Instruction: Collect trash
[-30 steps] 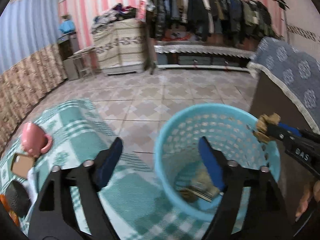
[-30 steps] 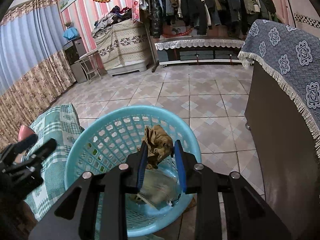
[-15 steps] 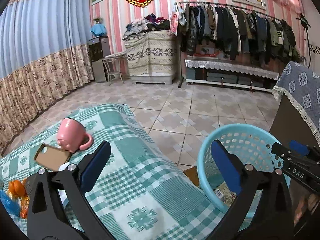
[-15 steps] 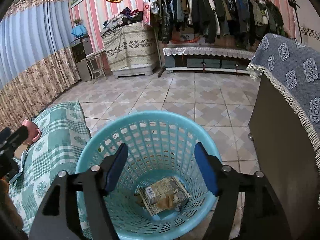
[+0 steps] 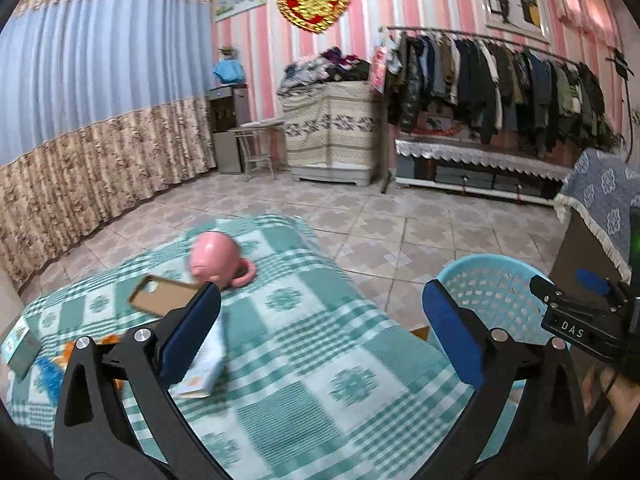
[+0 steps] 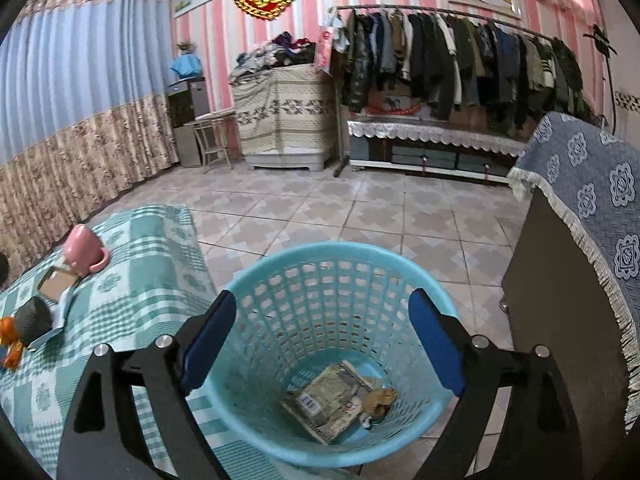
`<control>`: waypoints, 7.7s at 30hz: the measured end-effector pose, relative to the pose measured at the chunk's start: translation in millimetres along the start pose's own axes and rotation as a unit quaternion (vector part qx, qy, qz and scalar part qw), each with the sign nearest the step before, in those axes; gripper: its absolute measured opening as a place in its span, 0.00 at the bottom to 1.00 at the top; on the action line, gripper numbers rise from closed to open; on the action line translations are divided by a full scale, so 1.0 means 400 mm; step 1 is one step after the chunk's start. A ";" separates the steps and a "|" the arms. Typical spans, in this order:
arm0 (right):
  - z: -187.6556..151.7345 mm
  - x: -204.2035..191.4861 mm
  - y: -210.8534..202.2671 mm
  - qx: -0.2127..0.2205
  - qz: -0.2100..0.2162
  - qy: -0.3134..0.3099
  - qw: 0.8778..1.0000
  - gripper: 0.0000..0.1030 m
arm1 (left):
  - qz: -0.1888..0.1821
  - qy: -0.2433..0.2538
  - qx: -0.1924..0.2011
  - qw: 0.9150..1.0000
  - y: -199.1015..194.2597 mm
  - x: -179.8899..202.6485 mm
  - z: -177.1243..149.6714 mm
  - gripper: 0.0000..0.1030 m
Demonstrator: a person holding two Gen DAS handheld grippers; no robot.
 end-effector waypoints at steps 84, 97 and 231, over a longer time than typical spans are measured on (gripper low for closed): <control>-0.230 -0.861 0.099 -0.131 0.167 -0.247 0.946 0.54 | 0.197 -0.183 -0.108 0.957 -0.026 -0.842 -0.361 0.24; -0.172 -0.715 0.017 -0.101 0.171 -0.246 0.949 0.14 | 0.189 -0.157 -0.078 0.966 -0.087 -0.735 -0.290 0.24; -0.080 0.088 0.076 -0.074 0.029 0.042 0.996 0.81 | -0.024 0.032 -0.024 0.999 0.142 0.126 0.002 0.91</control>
Point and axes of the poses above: each gripper's, at about its wrist camera, not at the fingertips, and y roughly the way its jaws point, x to its right, z to its top, the point moved 2 cm from there along y, roughly the way its jaws point, and after that the axes turned 11 degrees about -x, right-handed, at the moved point
